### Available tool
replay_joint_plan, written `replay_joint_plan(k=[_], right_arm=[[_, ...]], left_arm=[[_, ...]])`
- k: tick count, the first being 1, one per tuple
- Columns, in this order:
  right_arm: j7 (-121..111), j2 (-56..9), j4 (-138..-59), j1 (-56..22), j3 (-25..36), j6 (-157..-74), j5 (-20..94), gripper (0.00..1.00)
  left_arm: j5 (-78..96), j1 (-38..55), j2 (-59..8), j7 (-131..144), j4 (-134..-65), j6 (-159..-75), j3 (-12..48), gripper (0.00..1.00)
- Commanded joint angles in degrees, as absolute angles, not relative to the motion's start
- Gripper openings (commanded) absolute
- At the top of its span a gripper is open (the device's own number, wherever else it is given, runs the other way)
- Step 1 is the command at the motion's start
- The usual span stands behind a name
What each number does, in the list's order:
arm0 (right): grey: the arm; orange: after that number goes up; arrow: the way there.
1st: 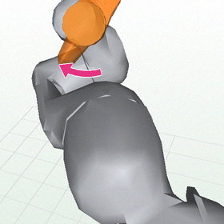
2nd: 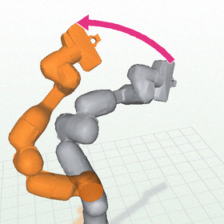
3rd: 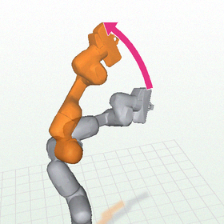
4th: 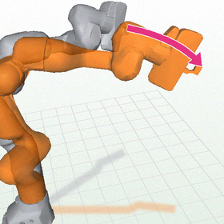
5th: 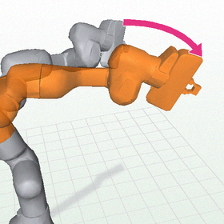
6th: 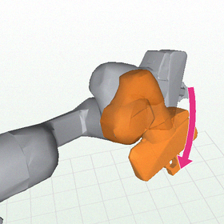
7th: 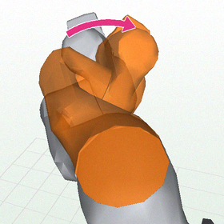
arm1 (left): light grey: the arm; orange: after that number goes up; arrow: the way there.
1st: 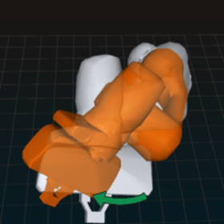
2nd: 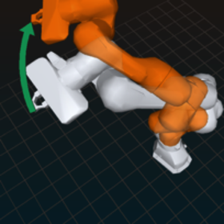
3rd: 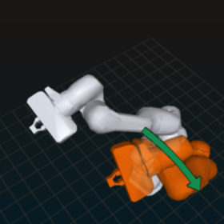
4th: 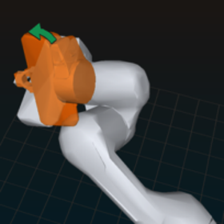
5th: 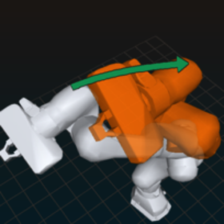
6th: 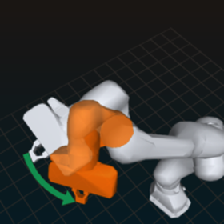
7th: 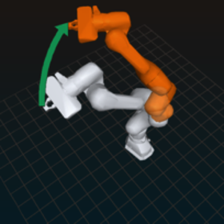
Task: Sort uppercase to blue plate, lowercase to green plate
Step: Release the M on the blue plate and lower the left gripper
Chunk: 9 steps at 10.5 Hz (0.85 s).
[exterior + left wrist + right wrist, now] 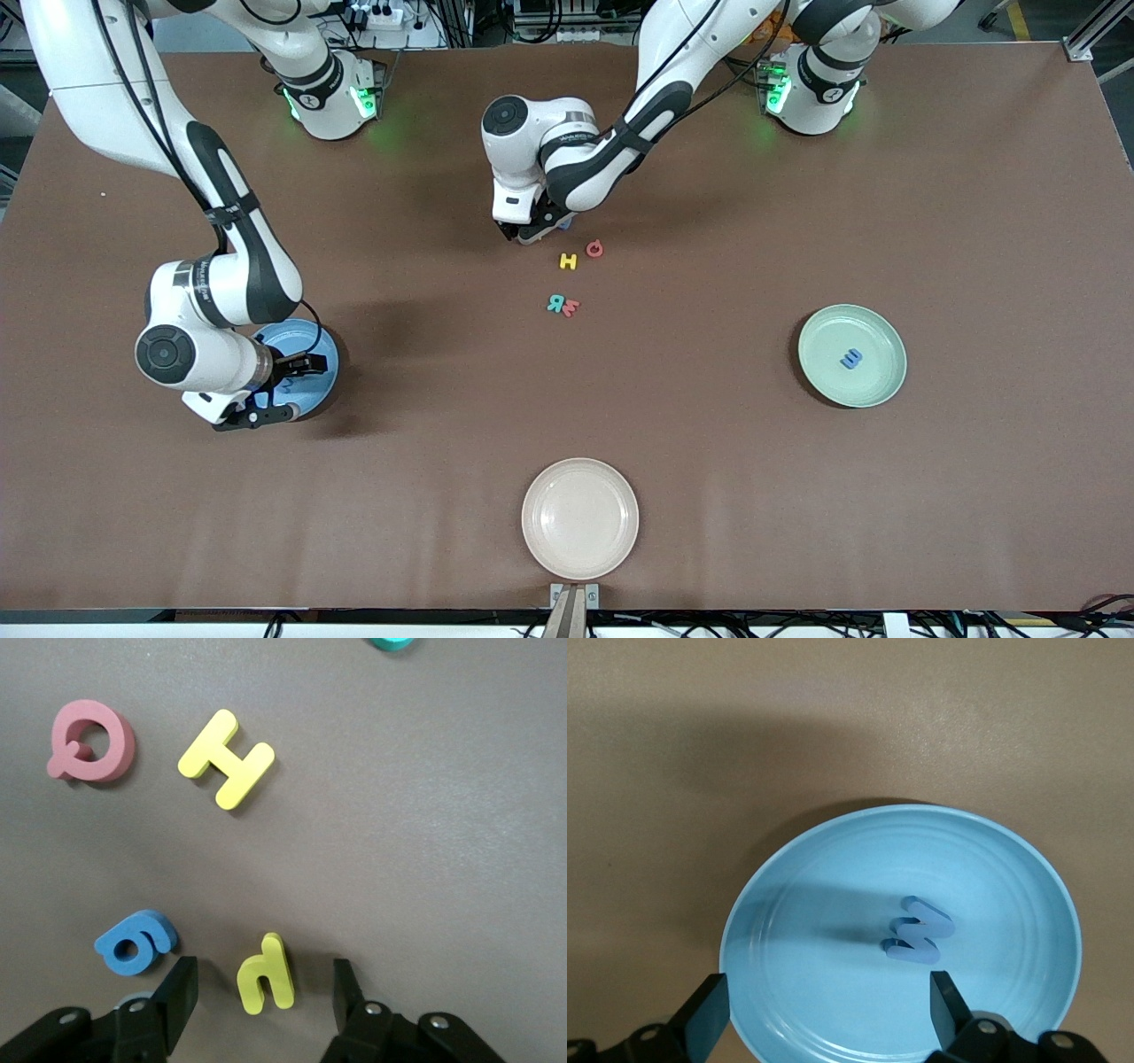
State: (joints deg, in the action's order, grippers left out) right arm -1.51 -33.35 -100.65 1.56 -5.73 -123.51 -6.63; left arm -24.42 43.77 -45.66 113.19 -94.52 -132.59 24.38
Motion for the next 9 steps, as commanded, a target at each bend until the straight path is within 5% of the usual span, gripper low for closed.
replay_joint_plan(k=[1, 4, 6, 8, 9], right_arm=[[-1.49, -33.57, -100.63, 1.93, -5.89, -124.54, -5.63, 1.00], [-1.49, -33.84, -100.63, 1.93, -5.89, -124.63, -5.71, 1.00], [-1.67, -33.92, -100.55, 2.37, -5.89, -124.72, -5.71, 1.00], [-1.76, -33.93, -100.55, 2.20, -5.89, -124.80, -5.63, 1.00], [-1.84, -33.93, -100.55, 2.28, -5.89, -124.80, -5.71, 1.00]], left_arm=[[-26.10, 44.65, -46.41, 115.84, -93.25, -132.80, 23.91, 0.65], [-26.10, 44.65, -46.49, 115.93, -93.25, -132.80, 23.91, 0.53], [-26.10, 44.82, -46.67, 115.93, -93.25, -132.80, 23.91, 0.37], [-26.10, 44.82, -46.76, 115.84, -93.25, -132.80, 23.91, 0.00], [-26.10, 44.74, -46.58, 115.58, -93.16, -132.80, 23.91, 0.00]])
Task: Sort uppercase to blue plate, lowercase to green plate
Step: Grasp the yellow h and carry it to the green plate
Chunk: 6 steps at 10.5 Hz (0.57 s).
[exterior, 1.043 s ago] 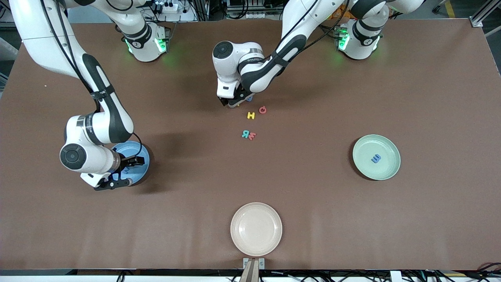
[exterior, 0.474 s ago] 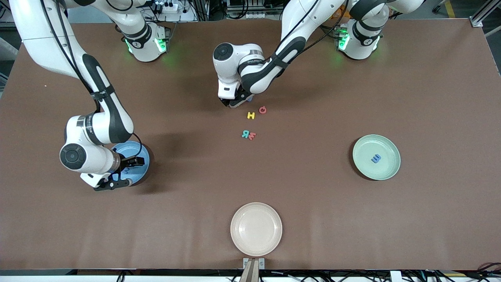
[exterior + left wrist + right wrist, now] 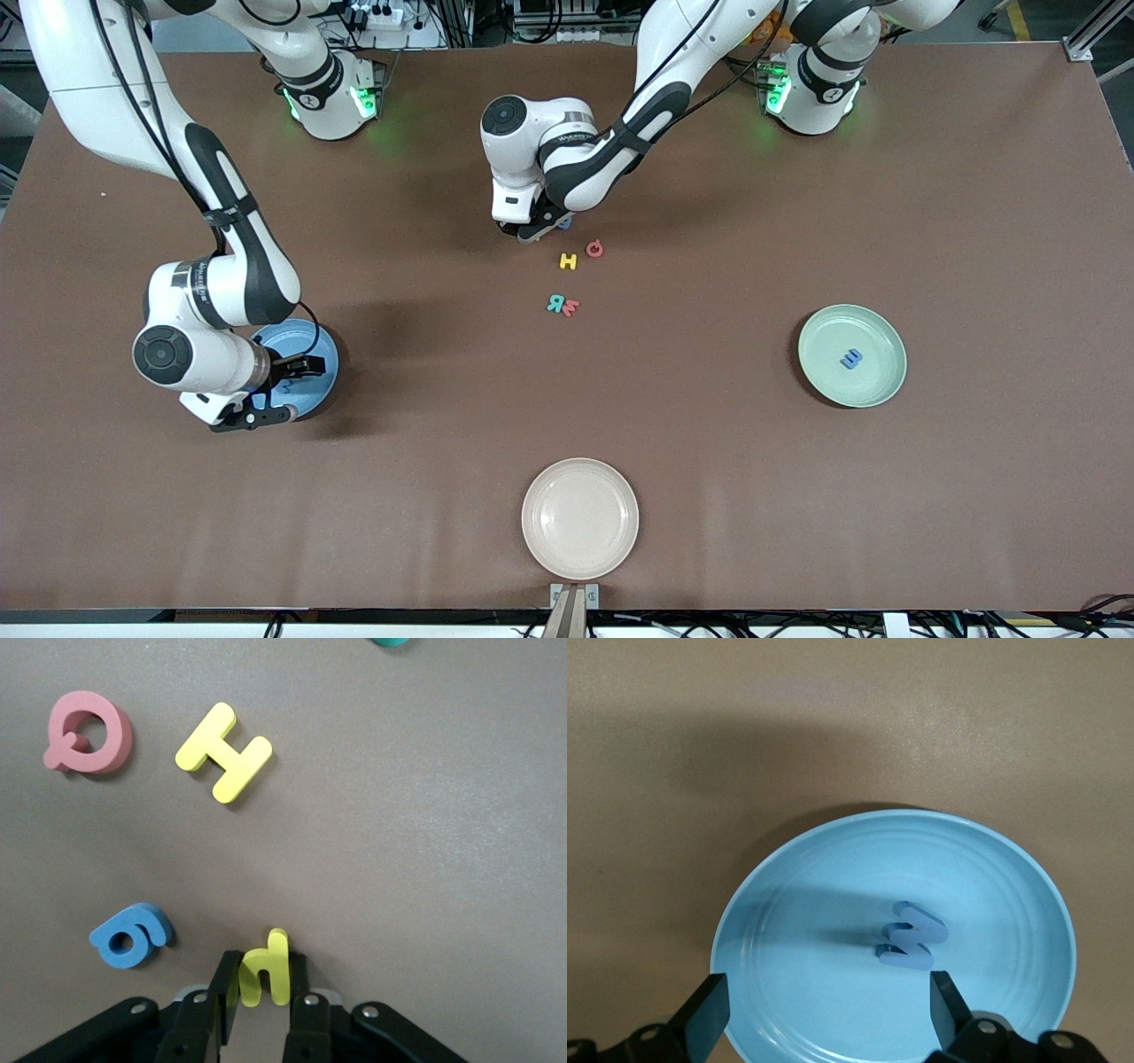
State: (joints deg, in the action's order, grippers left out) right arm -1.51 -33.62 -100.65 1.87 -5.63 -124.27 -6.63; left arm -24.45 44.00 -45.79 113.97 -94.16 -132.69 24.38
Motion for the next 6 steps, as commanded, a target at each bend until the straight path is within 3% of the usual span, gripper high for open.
replay_joint_plan(k=[1, 6], right_arm=[[-1.76, -33.93, -100.55, 2.29, -5.89, -124.80, -5.63, 1.00], [-0.88, -33.93, -100.63, 1.76, -5.98, -124.72, -5.63, 1.00]], left_arm=[[-26.19, 44.13, -45.89, 114.45, -93.16, -132.80, 23.91, 0.00], [-25.05, 33.08, -33.24, 95.85, -92.64, -124.21, 25.65, 0.00]])
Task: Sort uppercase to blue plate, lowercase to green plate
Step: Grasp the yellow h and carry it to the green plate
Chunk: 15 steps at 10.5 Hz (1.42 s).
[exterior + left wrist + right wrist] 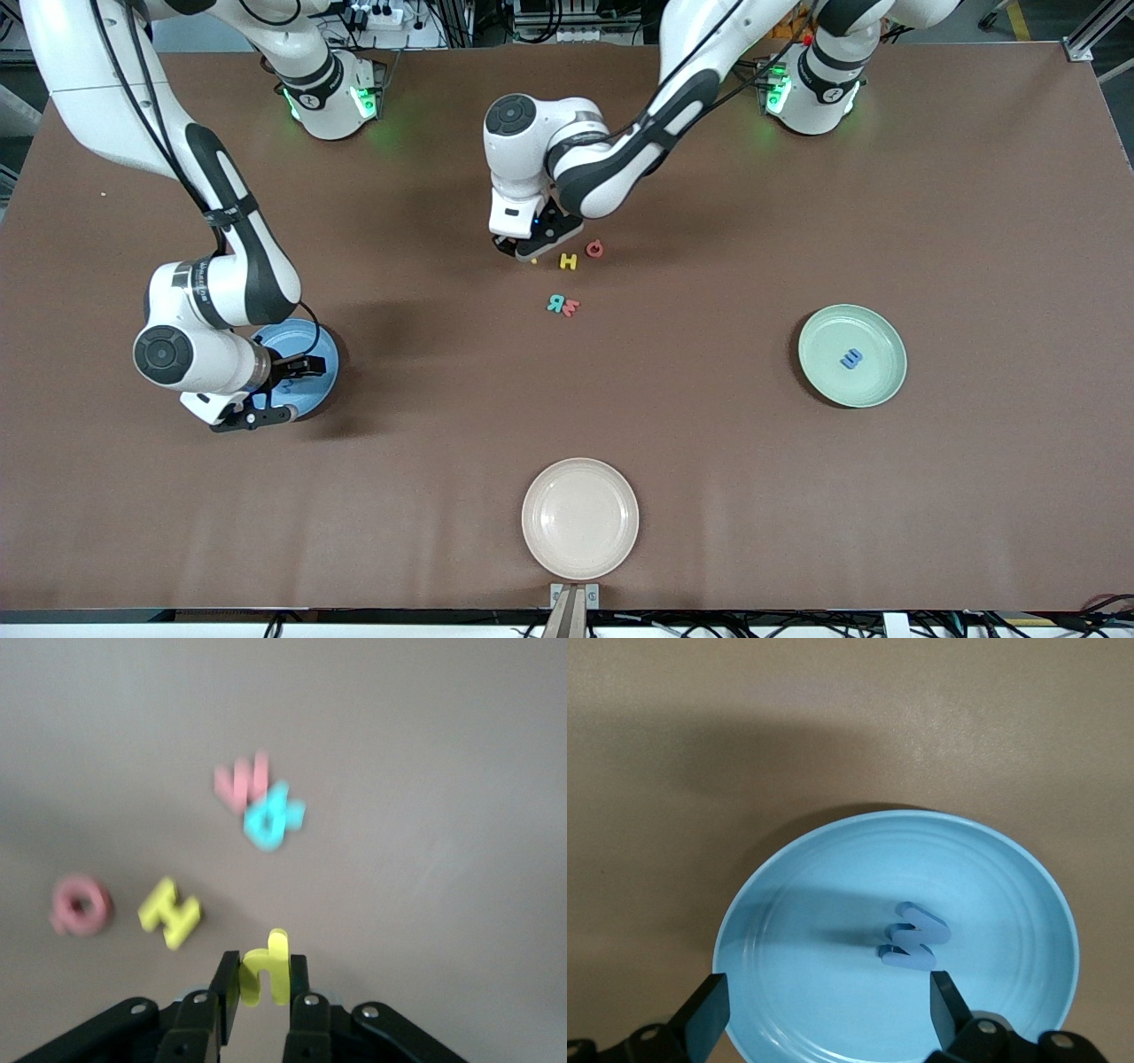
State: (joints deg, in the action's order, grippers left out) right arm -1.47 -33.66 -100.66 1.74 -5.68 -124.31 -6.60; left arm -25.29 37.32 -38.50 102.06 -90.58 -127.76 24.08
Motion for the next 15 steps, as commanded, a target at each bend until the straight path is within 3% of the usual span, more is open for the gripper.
replay_joint_plan(k=[1, 4, 7, 9, 12, 15], right_arm=[[-0.79, -33.93, -100.63, 1.76, -5.98, -124.63, -5.54, 1.00], [1.91, -33.93, -100.63, 0.80, -6.06, -124.37, -5.45, 1.00], [7.19, -33.75, -100.63, -2.27, -6.15, -123.93, -5.45, 1.00], [8.96, -33.14, -100.20, -6.31, -6.07, -123.05, 1.71, 1.00], [19.47, -33.05, -97.66, -13.24, -6.06, -122.70, 3.60, 1.00], [31.08, -33.05, -95.45, -22.29, -6.06, -121.12, 3.52, 1.00]], left_arm=[[-23.40, 29.65, -31.31, 90.32, -92.72, -122.36, 26.62, 0.00], [-14.43, 17.27, -25.06, 63.98, -93.34, -115.07, 26.37, 0.00], [-12.57, 5.58, -23.82, 39.54, -94.30, -111.20, 26.10, 0.00], [-12.92, -1.37, -24.17, 24.52, -97.20, -110.83, 25.76, 0.00], [-12.75, -2.72, -24.78, 6.81, -99.92, -111.35, 17.60, 0.00], [-12.74, -2.72, -24.96, 2.57, -108.36, -121.36, 12.76, 0.00]])
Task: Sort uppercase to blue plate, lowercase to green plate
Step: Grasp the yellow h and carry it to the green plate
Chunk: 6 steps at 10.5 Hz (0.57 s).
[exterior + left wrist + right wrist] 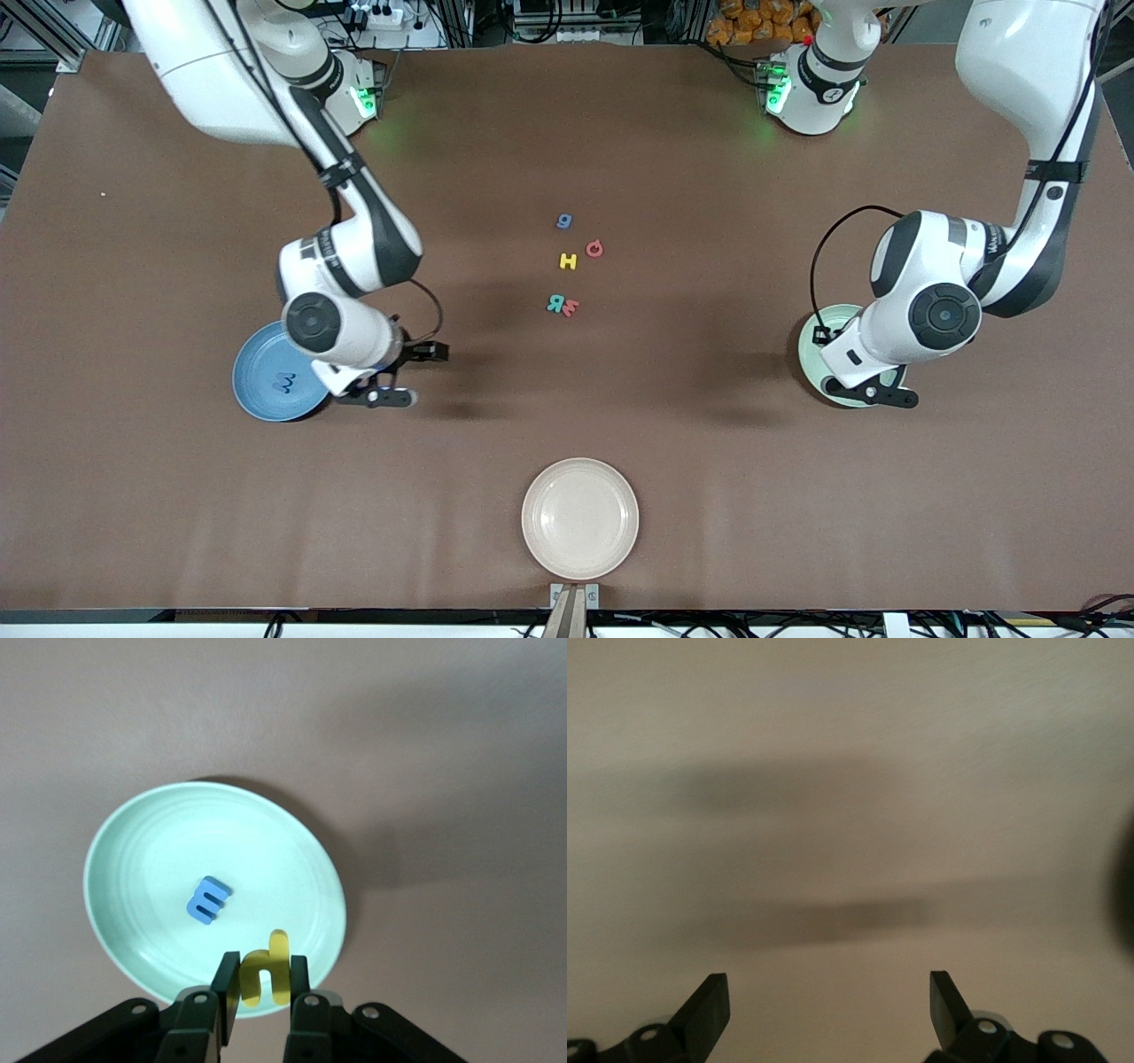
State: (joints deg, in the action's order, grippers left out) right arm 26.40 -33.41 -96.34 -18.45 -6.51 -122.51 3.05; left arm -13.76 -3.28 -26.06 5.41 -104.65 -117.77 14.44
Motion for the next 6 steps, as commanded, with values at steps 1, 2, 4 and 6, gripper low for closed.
replay_joint_plan(k=[1, 2, 4, 6], right_arm=[[35.20, -33.05, -95.19, -25.28, -6.06, -121.11, 3.52, 1.00], [39.16, -33.05, -94.84, -27.75, -6.06, -121.03, 3.60, 1.00], [46.54, -33.05, -94.83, -32.85, -6.15, -121.20, 3.78, 1.00], [55.24, -33.13, -94.75, -38.29, -6.15, -121.73, 4.48, 1.00]], left_arm=[[-12.74, -2.81, -25.48, -0.15, -108.54, -121.90, 11.61, 0.00], [-12.74, -2.81, -26.10, -1.48, -109.07, -123.04, 10.47, 0.00], [-12.74, -3.16, -26.80, -1.58, -111.96, -126.89, 10.20, 0.00], [-13.18, -3.16, -27.33, -1.67, -111.89, -127.44, 9.41, 0.56]])
